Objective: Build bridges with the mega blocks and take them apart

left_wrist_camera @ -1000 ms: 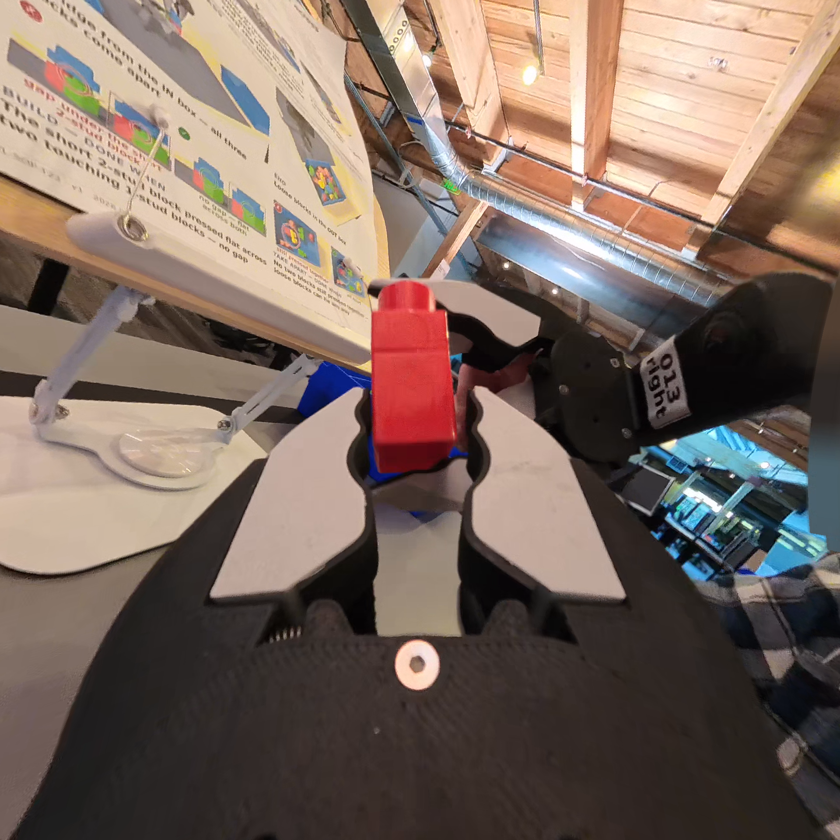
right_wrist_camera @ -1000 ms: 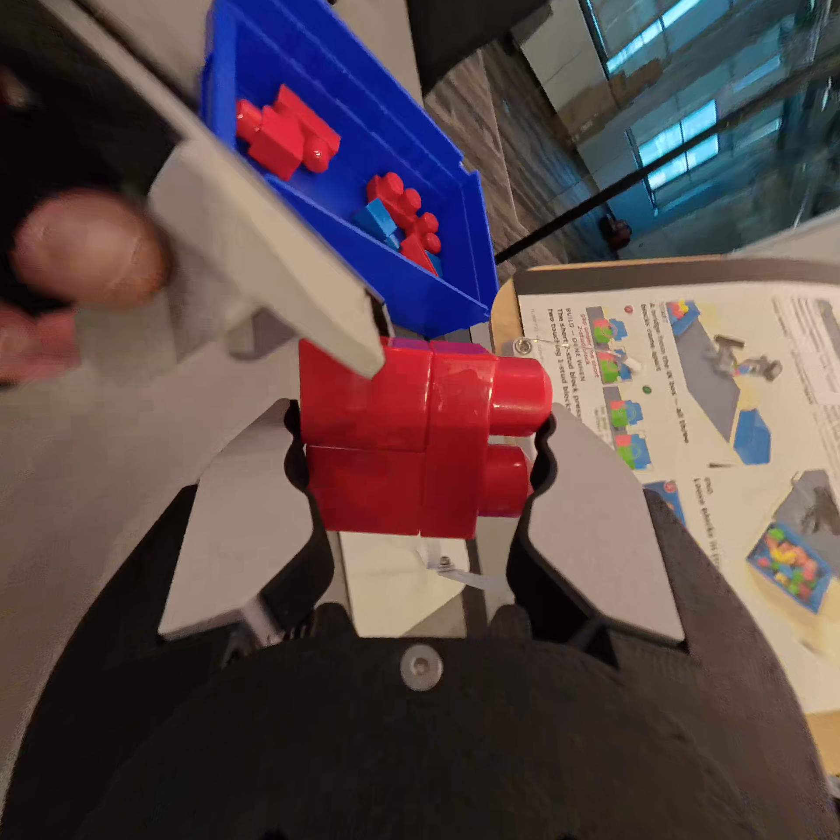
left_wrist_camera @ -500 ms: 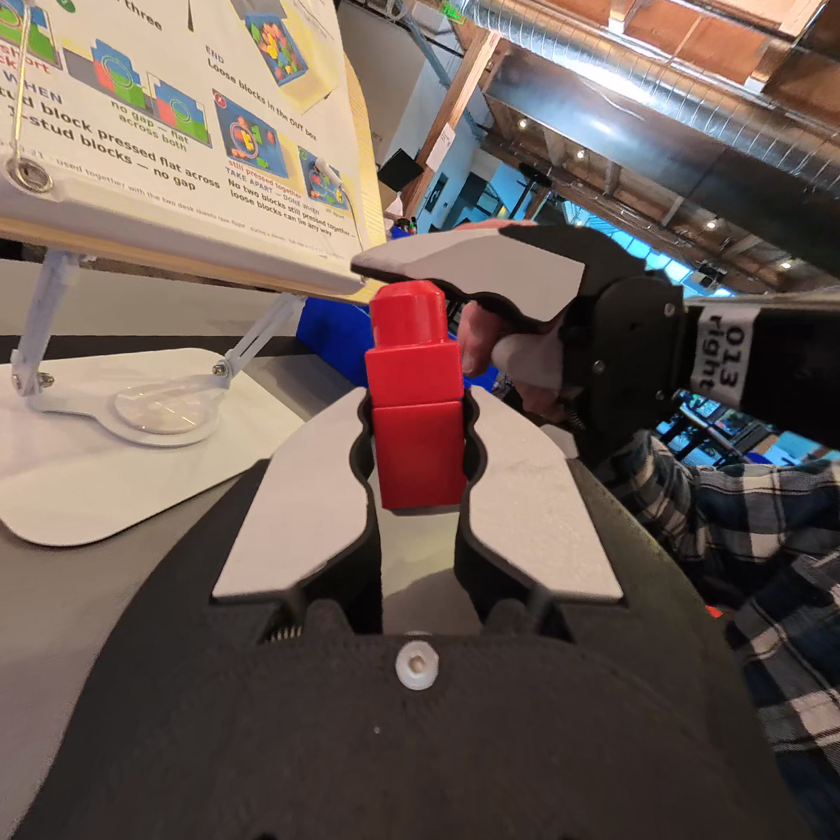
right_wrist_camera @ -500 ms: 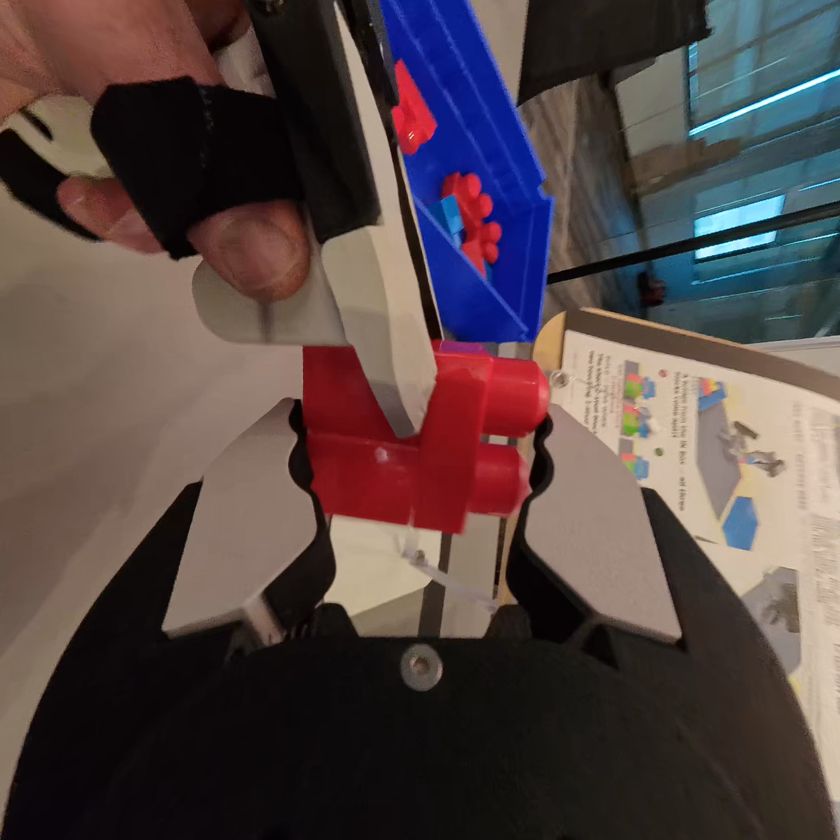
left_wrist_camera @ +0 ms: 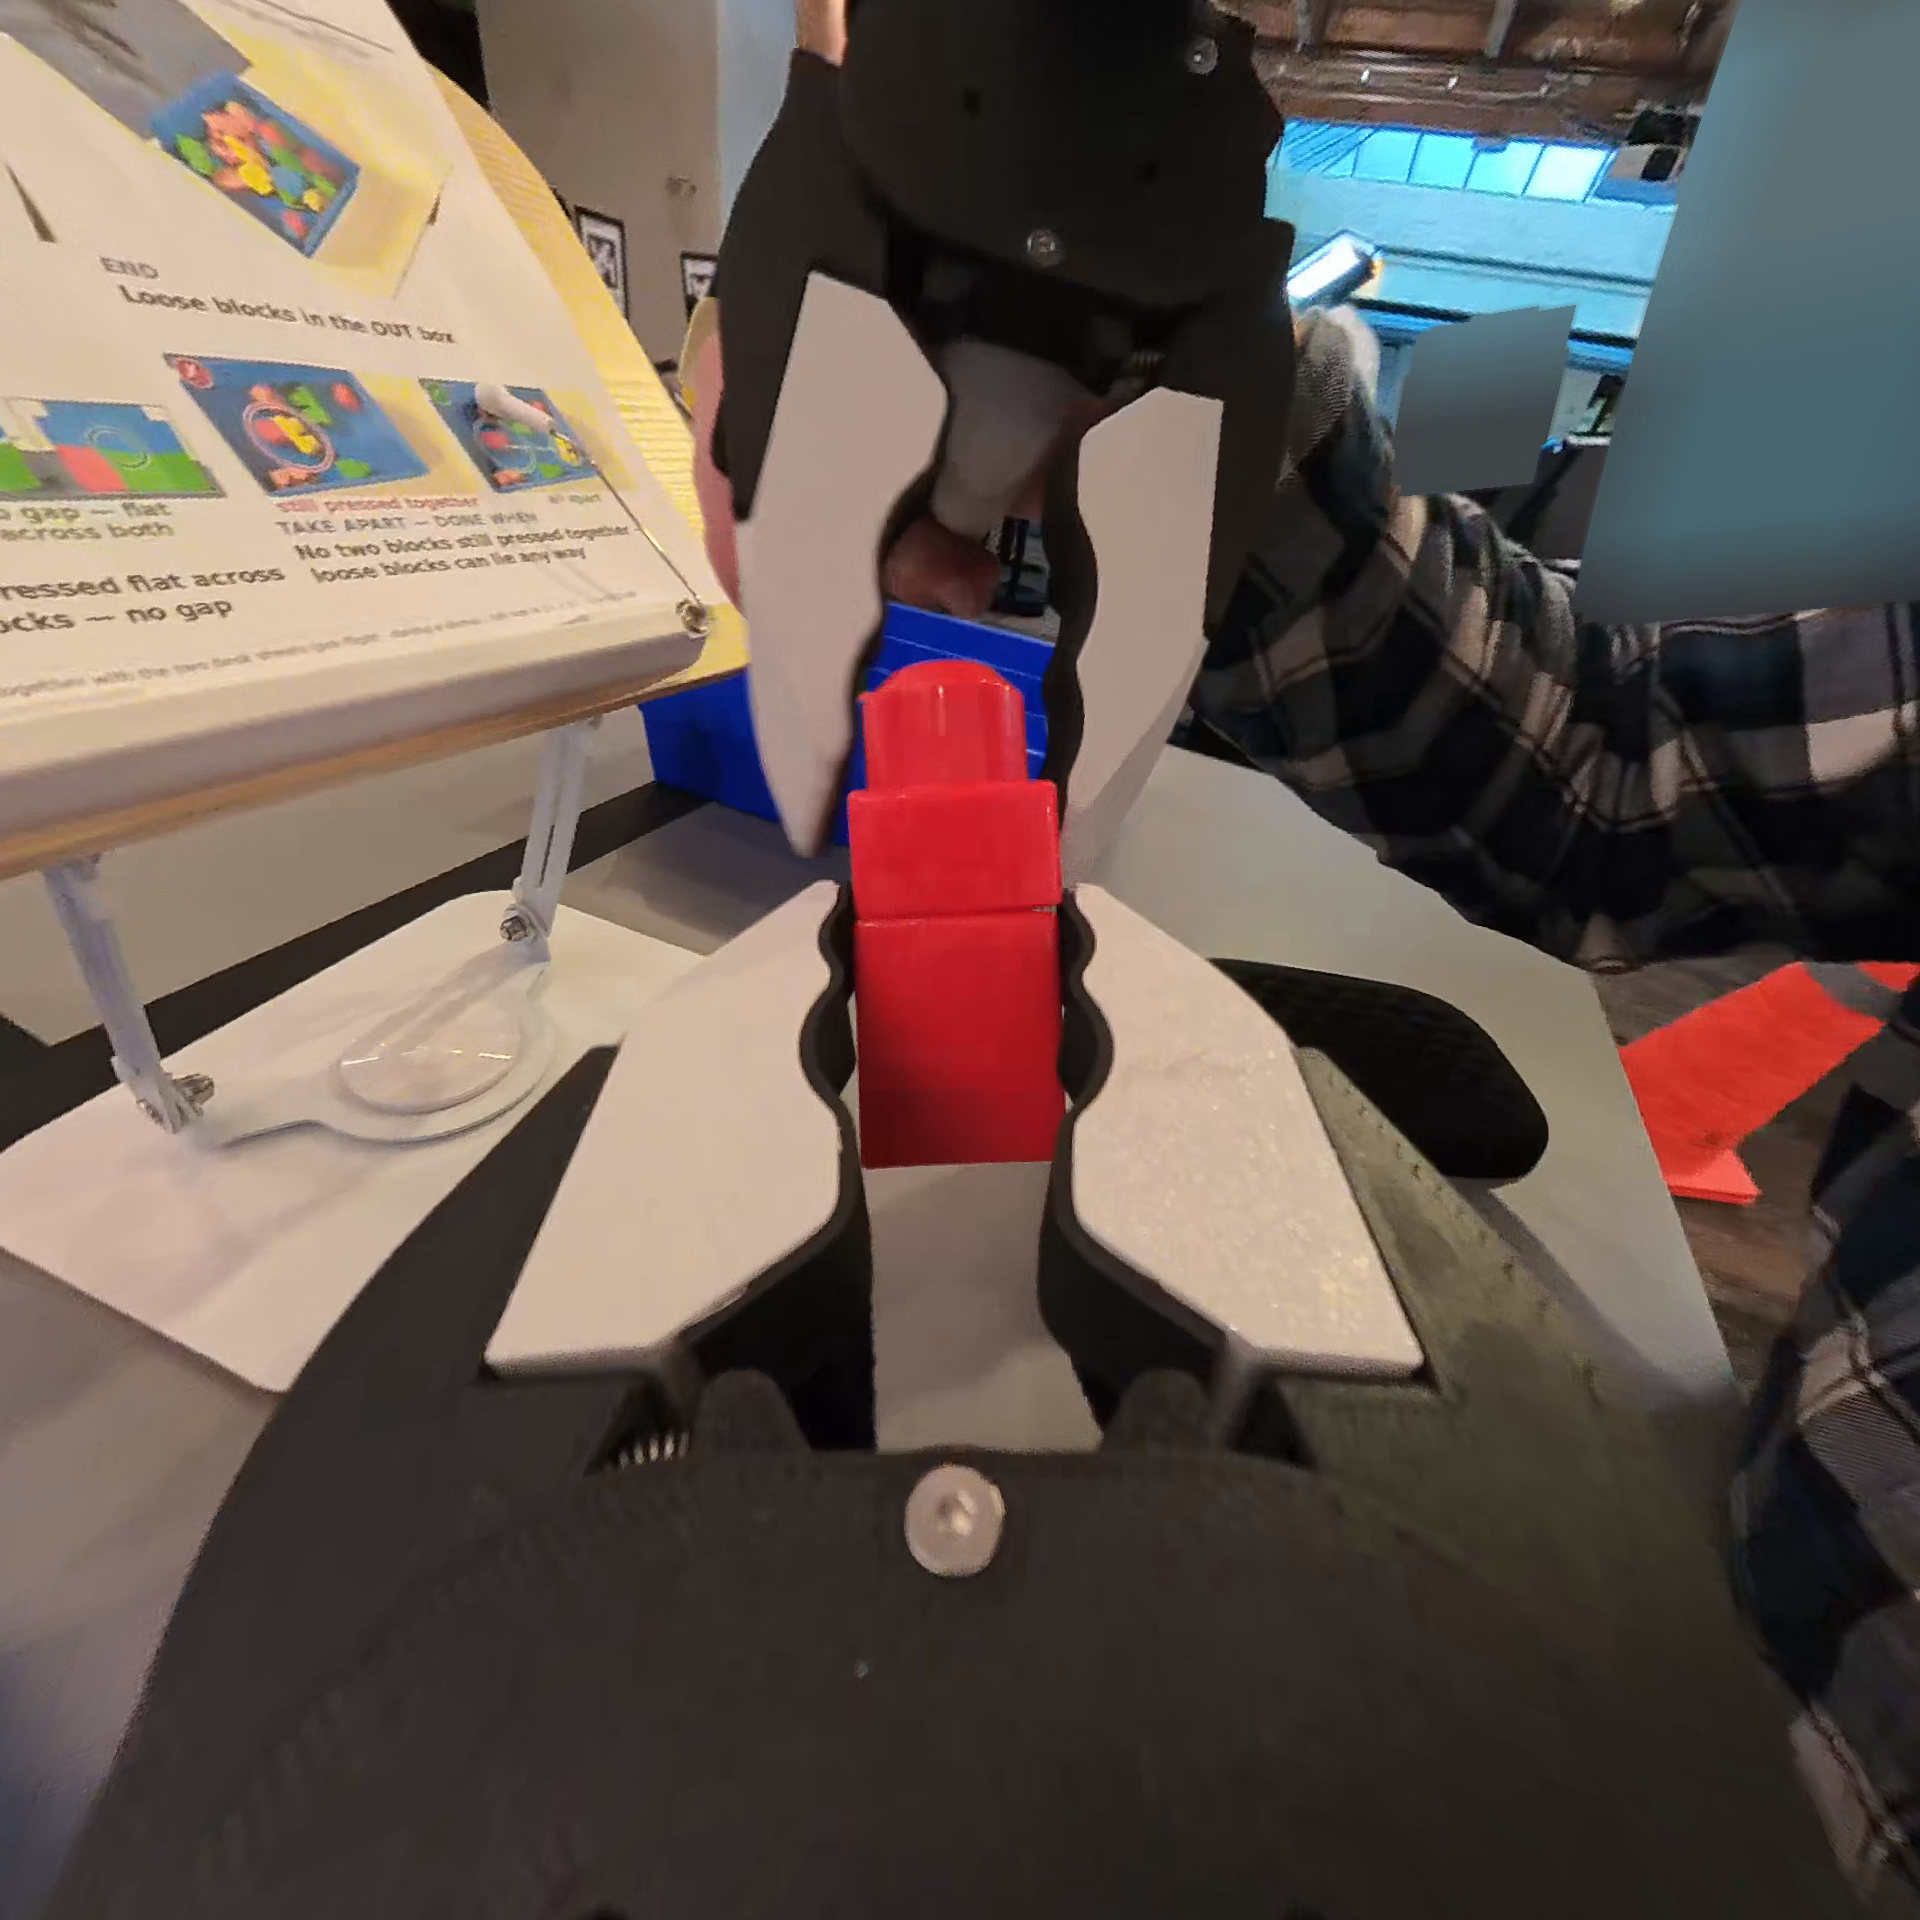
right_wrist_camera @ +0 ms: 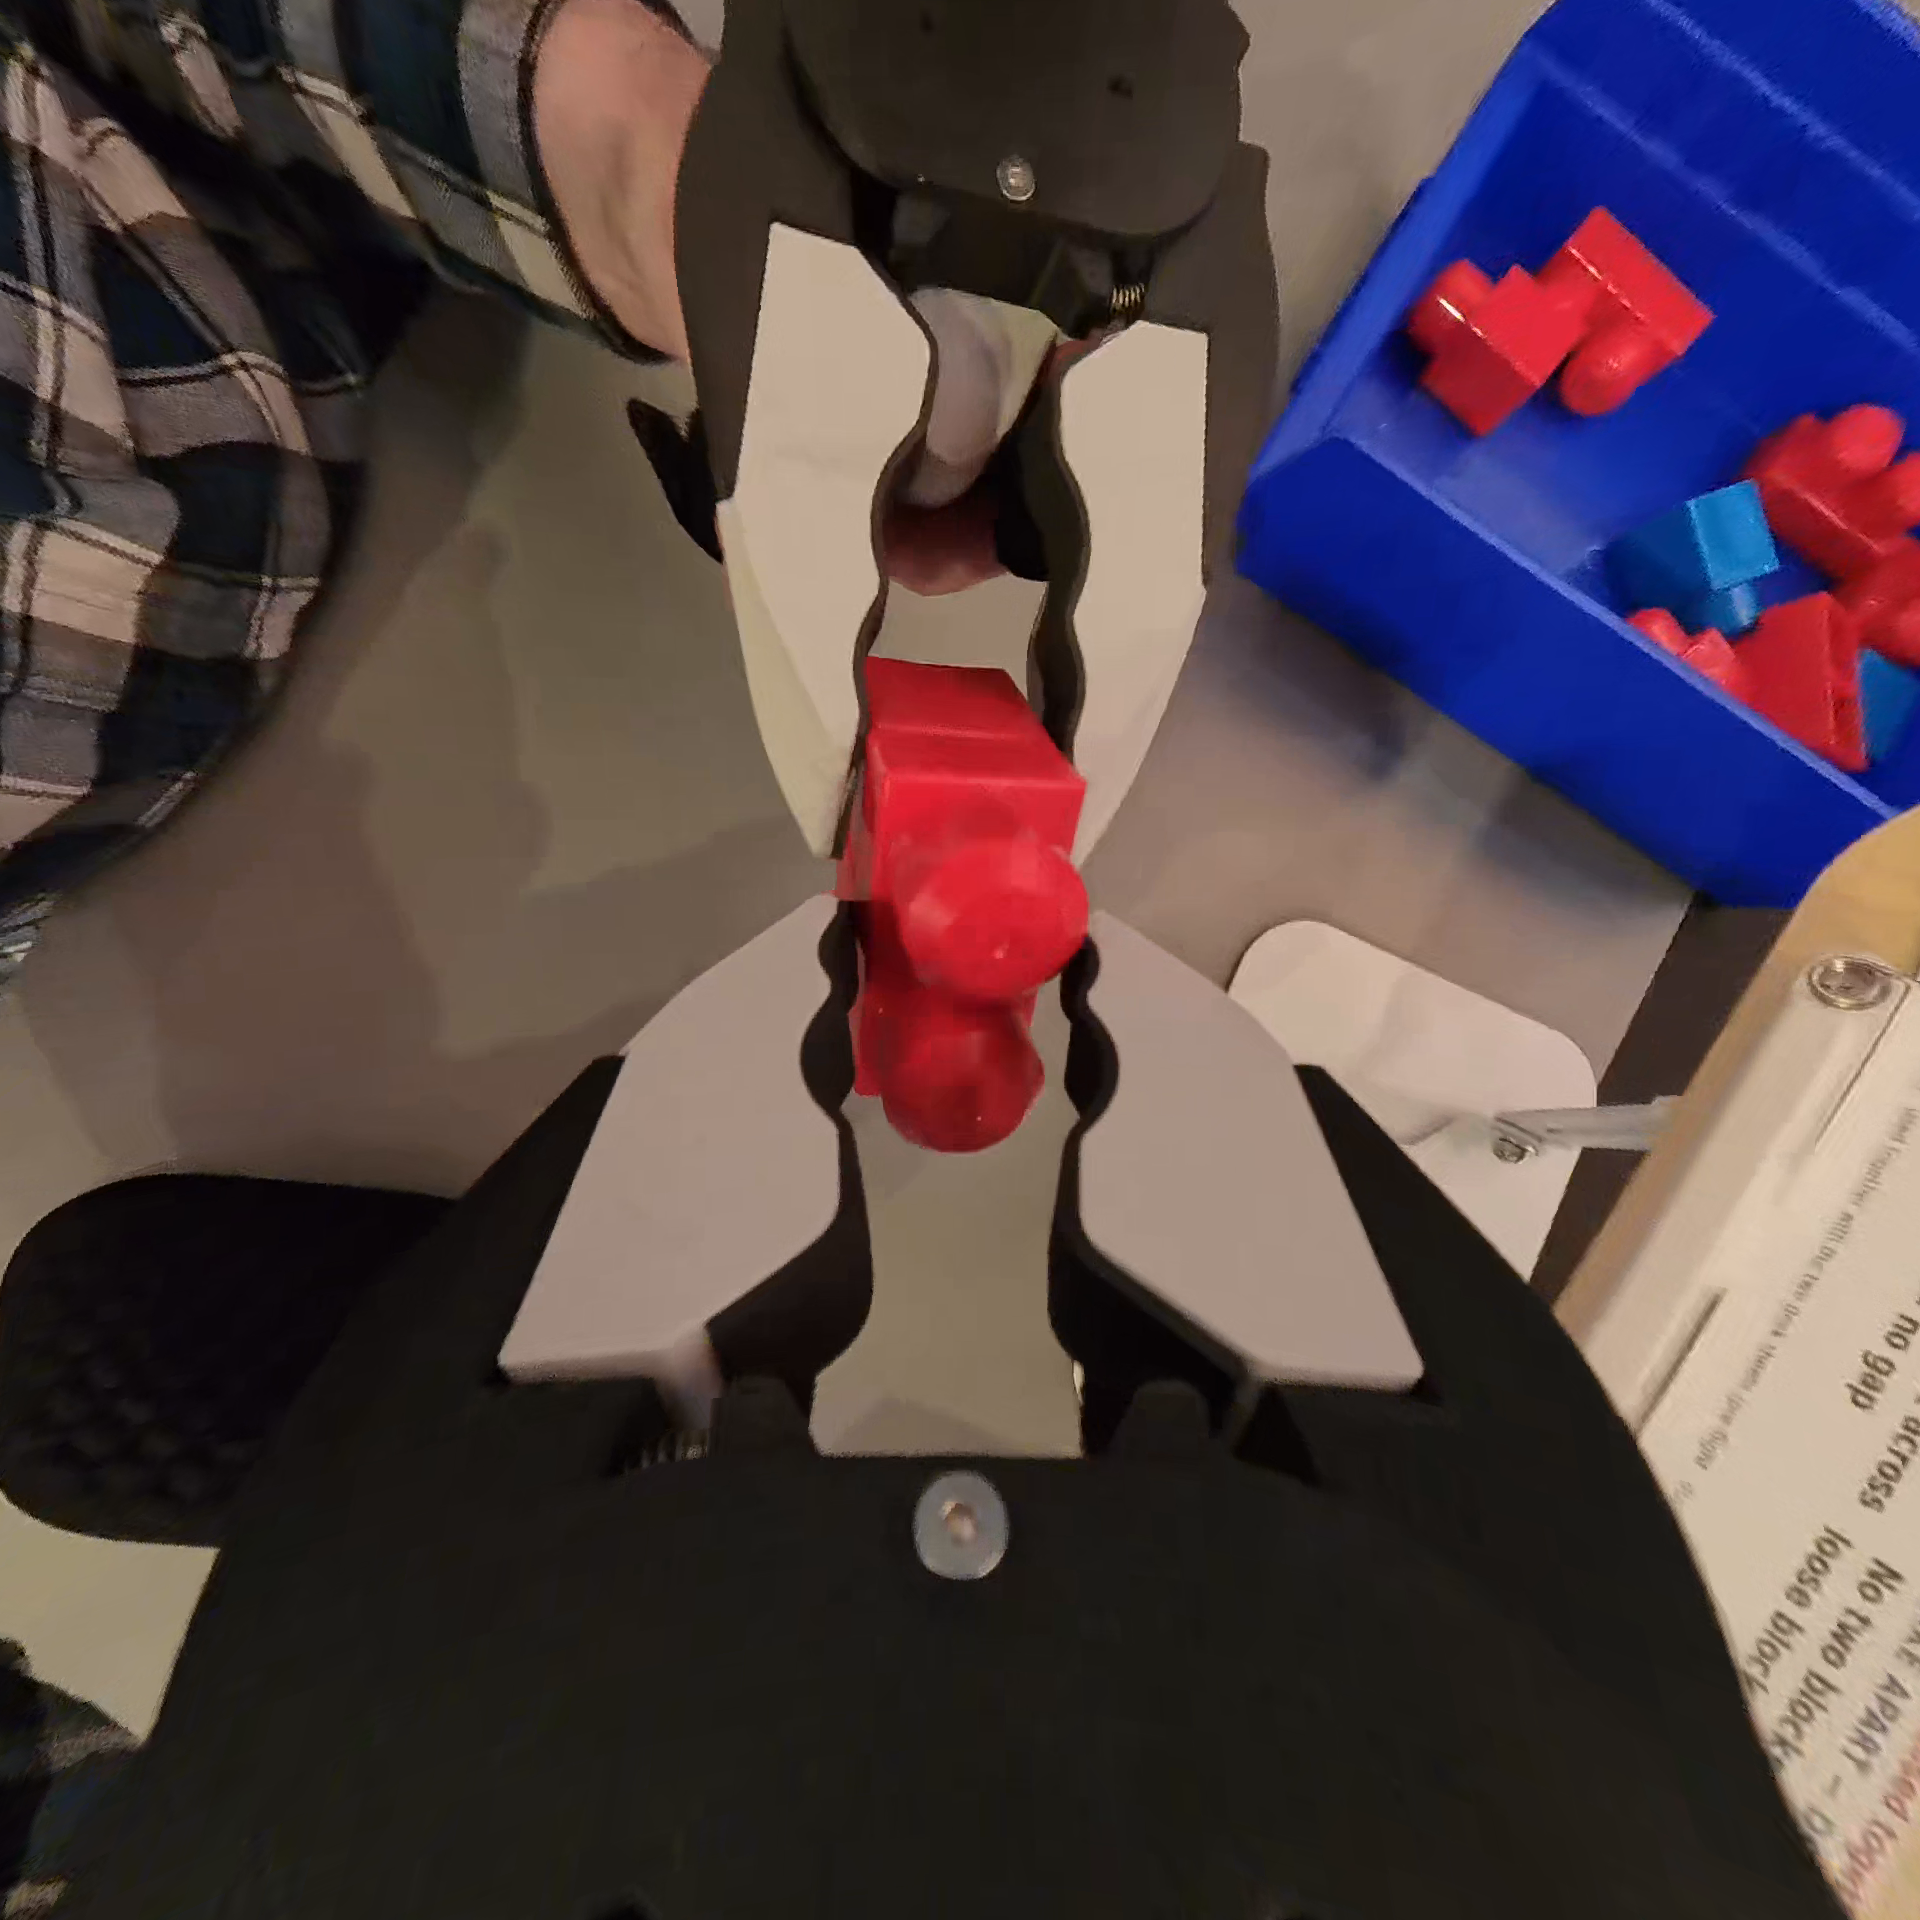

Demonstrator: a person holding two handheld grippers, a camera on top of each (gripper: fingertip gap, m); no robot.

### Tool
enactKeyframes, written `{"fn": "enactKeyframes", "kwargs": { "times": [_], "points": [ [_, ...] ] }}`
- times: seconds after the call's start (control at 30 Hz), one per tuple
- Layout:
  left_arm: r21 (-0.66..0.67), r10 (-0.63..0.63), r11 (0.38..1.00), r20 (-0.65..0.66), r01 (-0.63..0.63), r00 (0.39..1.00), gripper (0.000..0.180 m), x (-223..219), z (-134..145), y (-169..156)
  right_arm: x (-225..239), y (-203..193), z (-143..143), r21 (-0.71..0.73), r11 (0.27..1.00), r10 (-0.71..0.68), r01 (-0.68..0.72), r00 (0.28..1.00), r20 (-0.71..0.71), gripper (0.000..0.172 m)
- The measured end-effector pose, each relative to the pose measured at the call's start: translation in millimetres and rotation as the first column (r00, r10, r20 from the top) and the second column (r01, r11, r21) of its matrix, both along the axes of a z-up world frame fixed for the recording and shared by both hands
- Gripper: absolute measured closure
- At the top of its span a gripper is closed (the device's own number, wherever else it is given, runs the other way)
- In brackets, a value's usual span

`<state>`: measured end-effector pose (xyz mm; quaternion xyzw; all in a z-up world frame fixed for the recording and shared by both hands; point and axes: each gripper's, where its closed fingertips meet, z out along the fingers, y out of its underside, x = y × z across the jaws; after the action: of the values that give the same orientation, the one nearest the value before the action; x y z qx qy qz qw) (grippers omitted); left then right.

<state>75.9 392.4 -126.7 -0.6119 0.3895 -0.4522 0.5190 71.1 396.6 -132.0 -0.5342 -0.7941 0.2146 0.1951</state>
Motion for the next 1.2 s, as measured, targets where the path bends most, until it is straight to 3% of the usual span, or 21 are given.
{"fn": "enactKeyframes", "kwargs": {
  "times": [0.2,0.33,0.47,0.57,0.7,0.83,1.03,1.17,1.2],
  "points": [
    [0.036,-0.018,0.999,-0.001,0.018,1.000,0.145,2.8,-4.7,-4.1,2.6,-6.5,-6.9,-0.063,0.998,0.012,-0.014,1.000,-0.025,0.137],
    [0.029,-0.030,0.999,0.060,0.029,0.998,0.138,1.9,5.8,-4.1,28.7,5.7,5.5,0.046,0.997,-0.064,0.065,0.997,-0.034,0.137],
    [0.026,-0.014,1.000,0.041,0.013,0.999,0.153,-12.5,2.6,-0.8,128.7,47.1,34.1,0.218,0.941,-0.276,0.260,0.960,0.046,0.137],
    [0.020,0.006,1.000,0.022,-0.007,1.000,0.159,-17.3,-1.5,3.0,236.9,91.2,37.3,0.369,0.831,-0.510,0.417,0.836,0.203,0.137],
    [-0.004,0.007,1.000,0.016,-0.007,1.000,0.163,-14.3,-6.0,5.5,352.0,114.7,4.7,0.410,0.780,-0.621,0.473,0.664,0.415,0.137],
    [0.000,0.017,1.000,-0.011,-0.017,1.000,0.163,-13.0,-6.3,6.5,415.4,121.8,-48.9,0.387,0.782,-0.621,0.488,0.556,0.553,0.137],
    [0.000,0.036,0.999,-0.038,-0.036,0.999,0.163,-15.3,-7.1,12.0,441.1,136.6,-115.5,0.335,0.820,-0.565,0.464,0.562,0.604,0.137],
    [-0.001,0.050,0.999,-0.060,-0.050,0.997,0.162,-18.1,-10.0,15.9,441.4,146.8,-135.0,0.325,0.819,-0.566,0.473,0.572,0.594,0.135],
    [-0.001,0.051,0.999,-0.068,-0.051,0.996,0.162,-19.5,-10.3,16.5,442.6,149.9,-133.1,0.343,0.804,-0.588,0.487,0.556,0.588,0.116]
  ]
}}
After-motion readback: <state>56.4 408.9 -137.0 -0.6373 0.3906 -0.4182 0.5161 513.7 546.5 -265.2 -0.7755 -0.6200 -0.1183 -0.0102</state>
